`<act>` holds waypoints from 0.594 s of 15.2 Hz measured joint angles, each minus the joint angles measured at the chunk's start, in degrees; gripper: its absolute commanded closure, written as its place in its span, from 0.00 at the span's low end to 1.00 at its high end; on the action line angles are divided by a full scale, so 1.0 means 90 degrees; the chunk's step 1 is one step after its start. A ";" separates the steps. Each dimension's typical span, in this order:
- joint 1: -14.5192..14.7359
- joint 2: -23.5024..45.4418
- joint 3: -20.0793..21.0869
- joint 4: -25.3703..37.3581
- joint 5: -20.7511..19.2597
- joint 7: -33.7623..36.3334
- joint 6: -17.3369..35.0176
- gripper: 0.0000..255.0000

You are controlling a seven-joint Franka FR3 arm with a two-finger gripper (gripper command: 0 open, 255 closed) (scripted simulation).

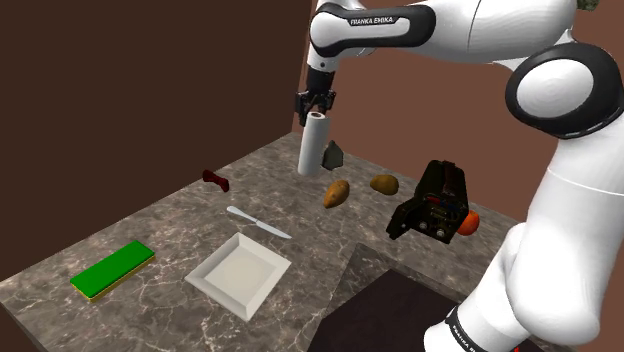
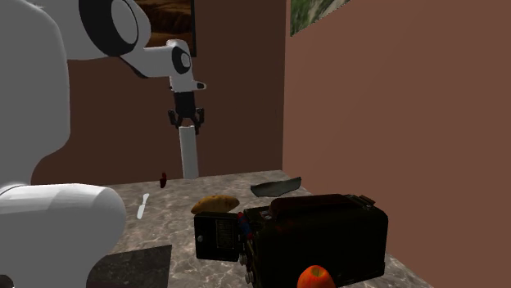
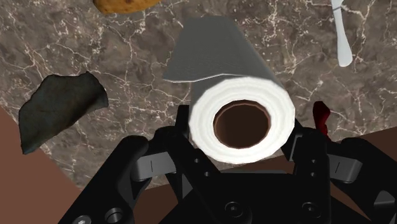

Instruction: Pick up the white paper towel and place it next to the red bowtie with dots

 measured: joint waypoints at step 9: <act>0.0625 0.0951 0.0399 0.1324 0.0017 0.1058 -0.0438 1.00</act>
